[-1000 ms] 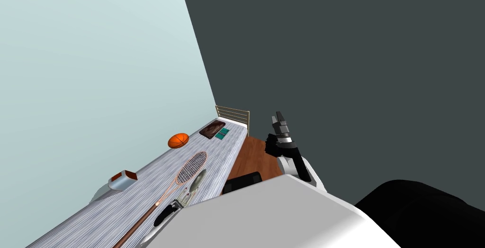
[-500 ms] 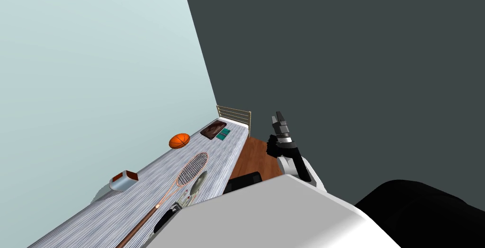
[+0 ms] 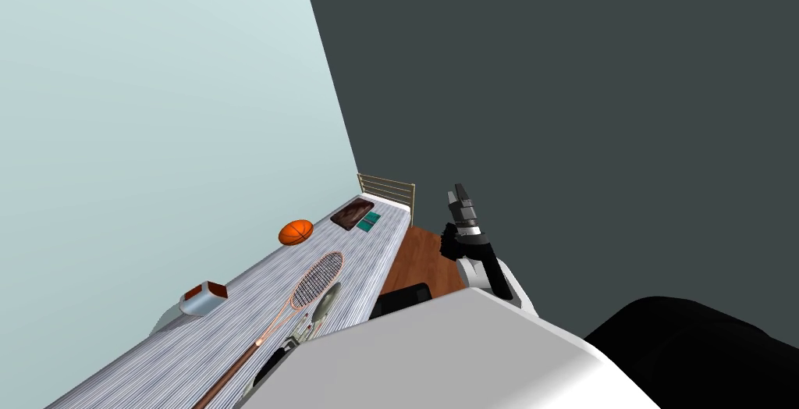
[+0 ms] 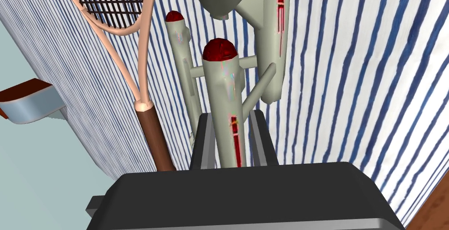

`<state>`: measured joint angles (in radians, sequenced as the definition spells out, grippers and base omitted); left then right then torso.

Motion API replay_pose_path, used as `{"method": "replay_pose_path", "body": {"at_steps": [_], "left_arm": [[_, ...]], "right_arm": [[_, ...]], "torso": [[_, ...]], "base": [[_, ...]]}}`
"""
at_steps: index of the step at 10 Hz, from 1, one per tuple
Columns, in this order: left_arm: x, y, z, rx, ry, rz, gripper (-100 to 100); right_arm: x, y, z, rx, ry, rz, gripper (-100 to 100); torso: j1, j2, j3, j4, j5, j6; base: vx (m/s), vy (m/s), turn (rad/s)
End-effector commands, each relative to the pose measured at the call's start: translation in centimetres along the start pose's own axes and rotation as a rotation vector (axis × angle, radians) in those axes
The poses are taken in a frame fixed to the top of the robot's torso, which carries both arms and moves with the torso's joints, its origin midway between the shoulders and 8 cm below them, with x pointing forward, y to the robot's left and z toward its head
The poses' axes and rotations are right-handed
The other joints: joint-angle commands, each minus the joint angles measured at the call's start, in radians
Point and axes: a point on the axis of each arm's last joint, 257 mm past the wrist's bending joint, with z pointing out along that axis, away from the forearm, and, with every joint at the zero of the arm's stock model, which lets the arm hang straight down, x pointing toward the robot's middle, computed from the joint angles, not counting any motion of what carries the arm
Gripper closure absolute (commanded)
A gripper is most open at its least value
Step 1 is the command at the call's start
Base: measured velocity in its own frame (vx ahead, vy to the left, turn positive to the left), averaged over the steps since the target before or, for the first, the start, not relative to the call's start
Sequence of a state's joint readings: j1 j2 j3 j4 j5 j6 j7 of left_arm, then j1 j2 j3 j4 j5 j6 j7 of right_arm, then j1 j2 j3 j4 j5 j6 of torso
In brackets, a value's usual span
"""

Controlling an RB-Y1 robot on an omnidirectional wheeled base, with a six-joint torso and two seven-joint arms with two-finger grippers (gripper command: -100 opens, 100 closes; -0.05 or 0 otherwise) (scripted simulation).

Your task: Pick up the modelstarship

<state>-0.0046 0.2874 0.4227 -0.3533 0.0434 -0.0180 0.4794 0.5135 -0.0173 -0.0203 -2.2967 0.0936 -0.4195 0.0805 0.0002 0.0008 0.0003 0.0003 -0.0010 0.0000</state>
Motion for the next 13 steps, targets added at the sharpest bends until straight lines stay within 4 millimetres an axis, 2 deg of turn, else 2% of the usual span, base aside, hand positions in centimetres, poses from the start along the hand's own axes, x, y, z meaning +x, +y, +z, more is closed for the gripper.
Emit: {"method": "replay_pose_path", "body": {"at_steps": [1,3,4,5,7,8,9,10,11,12,13], "left_arm": [[0.0,0.0,0.0,0.0,0.0,0.0,100],[0.0,-0.1,0.0,0.001,0.001,0.0,100],[0.0,-0.1,0.0,0.001,0.0,0.0,0],[0.3,-1.7,0.3,0.002,-0.005,-0.009,100],[0.6,-2.5,0.4,0.007,-0.004,-0.012,100],[0.4,-2.2,0.4,0.002,-0.007,-0.012,100],[0.7,-3.8,0.6,0.003,-0.013,-0.022,100],[0.7,-3.8,0.6,0.003,-0.013,-0.022,100],[0.9,-4.8,0.7,0.003,-0.017,-0.029,100],[0.9,-4.4,0.6,0.006,-0.014,-0.025,100],[0.9,-4.5,0.6,0.003,-0.015,-0.026,0]], "right_arm": [[0.0,0.0,0.0,0.0,0.0,0.0,0],[0.0,0.0,0.0,0.0,0.0,0.0,0],[0.0,0.0,0.0,0.0,0.0,0.0,0],[0.0,0.0,0.0,0.0,0.0,0.0,0],[0.0,0.0,0.0,0.0,0.0,0.0,0],[0.0,0.0,0.0,0.0,0.0,0.0,0],[0.0,0.0,0.0,0.0,0.0,0.0,0],[0.0,0.0,0.0,0.0,0.0,0.0,0],[0.0,0.0,0.0,0.0,0.0,0.0,0],[0.0,0.0,0.0,0.0,0.0,0.0,0],[0.0,0.0,0.0,0.0,0.0,0.0,0]], "torso": [[0.0,0.0,0.0,0.0,0.0,0.0],[0.0,0.001,0.0,0.0,0.0,0.0],[-0.001,0.001,0.0,0.0,0.0,0.0],[-0.001,0.001,0.0,0.0,0.0,0.0],[-0.006,0.008,0.005,0.001,-0.002,0.0],[-0.005,0.008,0.004,0.001,-0.002,-0.001],[-0.003,0.005,0.003,0.001,-0.002,-0.001],[-0.004,0.006,0.004,0.002,-0.003,0.0],[-0.005,0.007,0.004,0.002,-0.003,0.0],[-0.006,0.007,0.004,0.002,-0.004,0.0],[-0.006,0.005,0.003,0.002,-0.003,-0.001]], "base": [[0.0,0.0,0.0],[0.0,0.0,0.0],[0.0,0.0,0.0],[-0.083,-0.052,-0.113],[-0.115,-0.056,-0.038],[-0.038,-0.006,0.01],[-0.084,-0.032,-0.069],[-0.084,-0.038,-0.061],[-0.077,-0.047,-0.049],[-0.035,-0.022,-0.012],[-0.006,-0.004,0.003]]}}
